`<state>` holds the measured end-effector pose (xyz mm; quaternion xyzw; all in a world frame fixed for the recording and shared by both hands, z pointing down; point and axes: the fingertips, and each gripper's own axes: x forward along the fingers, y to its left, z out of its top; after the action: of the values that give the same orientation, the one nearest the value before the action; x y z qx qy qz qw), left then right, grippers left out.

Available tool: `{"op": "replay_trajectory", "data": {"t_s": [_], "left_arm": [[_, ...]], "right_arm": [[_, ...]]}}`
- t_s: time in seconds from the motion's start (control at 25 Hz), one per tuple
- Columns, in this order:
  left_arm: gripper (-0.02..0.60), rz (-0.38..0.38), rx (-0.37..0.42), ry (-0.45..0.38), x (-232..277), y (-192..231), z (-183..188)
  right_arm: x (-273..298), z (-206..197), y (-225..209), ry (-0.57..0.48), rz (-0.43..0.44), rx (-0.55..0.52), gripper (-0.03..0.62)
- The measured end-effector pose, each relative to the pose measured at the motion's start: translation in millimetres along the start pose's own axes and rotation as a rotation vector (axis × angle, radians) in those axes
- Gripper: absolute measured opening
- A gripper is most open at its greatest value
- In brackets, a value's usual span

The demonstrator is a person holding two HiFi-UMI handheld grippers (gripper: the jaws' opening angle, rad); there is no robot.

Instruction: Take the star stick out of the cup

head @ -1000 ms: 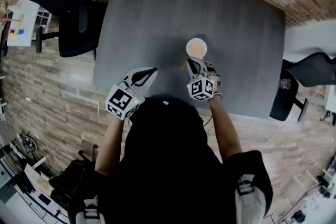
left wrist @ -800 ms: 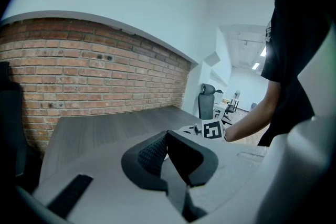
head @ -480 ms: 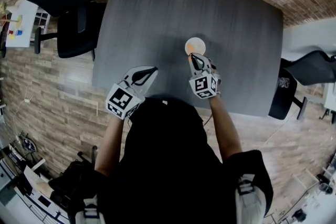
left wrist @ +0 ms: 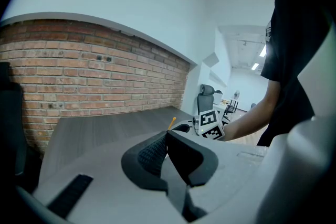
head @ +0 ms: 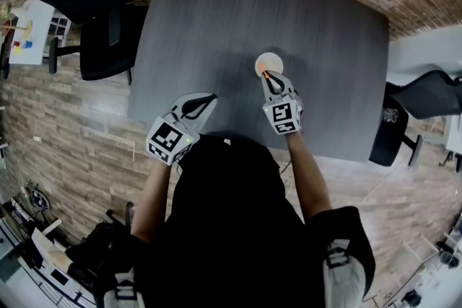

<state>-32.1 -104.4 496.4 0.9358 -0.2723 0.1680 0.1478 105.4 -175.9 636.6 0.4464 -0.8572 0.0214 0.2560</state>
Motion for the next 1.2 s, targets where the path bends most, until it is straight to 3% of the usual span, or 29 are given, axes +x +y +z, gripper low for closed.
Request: {"op": "replay_trajectory", "data": {"t_s": [0.16,0.48,0.84,1.0,1.2], "left_arm": [[0.001,-0.001,0.012,-0.011,-0.4,0.1,0.9],[0.0,-0.013,0.022,-0.023,4.6,-4.9,7.5],[0.0,-0.035,0.023,-0.03,14.4,-22.1,11.3],[0.0,-0.038,0.027,-0.04,17.4,-30.4,12.0],[0.0,-0.043,0.031,-0.052,18.9,-39.8,11.7]], "right_arm": [[-6.6,2.5,-11.6,-0.014,-0.007,0.097,0.012],[-22.0,3.7,-20.5,-0.001,0.015,0.137,0.012],[-52.3,12.5,-30.9,-0.082,0.021,0.206,0.011],[-74.4,27.2,-39.4,-0.169,0.034,0.293,0.011],[-109.1,52.9,-47.7,-0.311,0.109,0.466,0.011]]}}
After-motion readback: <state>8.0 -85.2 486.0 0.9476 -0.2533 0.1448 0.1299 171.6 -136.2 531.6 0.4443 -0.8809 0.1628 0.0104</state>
